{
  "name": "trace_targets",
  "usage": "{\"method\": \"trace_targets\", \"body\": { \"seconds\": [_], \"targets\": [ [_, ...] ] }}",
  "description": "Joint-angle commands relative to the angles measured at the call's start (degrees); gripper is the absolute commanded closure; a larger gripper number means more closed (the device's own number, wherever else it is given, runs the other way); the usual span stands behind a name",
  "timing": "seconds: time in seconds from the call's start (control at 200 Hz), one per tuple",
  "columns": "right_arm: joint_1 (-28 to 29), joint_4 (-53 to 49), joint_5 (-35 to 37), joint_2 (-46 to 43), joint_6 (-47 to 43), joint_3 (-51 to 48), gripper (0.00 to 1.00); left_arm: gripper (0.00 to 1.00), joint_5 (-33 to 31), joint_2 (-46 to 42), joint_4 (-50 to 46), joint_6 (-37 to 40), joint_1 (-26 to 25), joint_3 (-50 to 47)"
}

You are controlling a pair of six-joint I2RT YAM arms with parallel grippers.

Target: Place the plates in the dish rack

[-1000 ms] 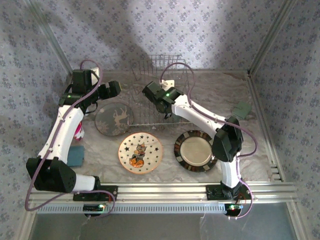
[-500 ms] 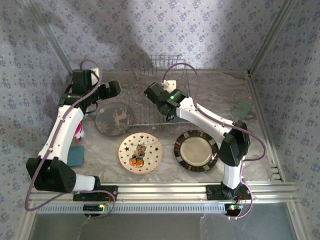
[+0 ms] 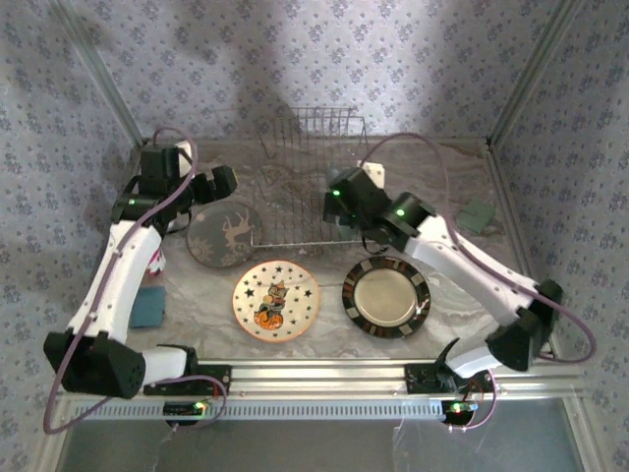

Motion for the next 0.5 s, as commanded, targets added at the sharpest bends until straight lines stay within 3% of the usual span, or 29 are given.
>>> {"method": "trace_targets", "body": {
  "seconds": [0.0,0.265,0.39,0.495],
  "targets": [
    [-2.8,1.2,-9.3,-7.6,0.4,-6.2,0.00,0.01,-1.5,-5.9,-6.3,-2.2,-1.3,-1.9],
    [-11.0,1.8,-26.9,-25.1,0.6,-23.4,0.00,0.01,-5.7,-21.2,-12.7,-10.9,-10.1,-11.7],
    [-9.3,7.7,-34.4,-29.5,3.7,-32.9,0.02,0.01,-8.4,-27.7,-14.2,-16.1,-13.3,-19.0],
    [-2.4,13.9,-32.2,-31.4,8.5,-39.2,0.02,0.01,-8.6,-30.2,-16.2,-19.9,-15.2,-23.7]
  ]
}}
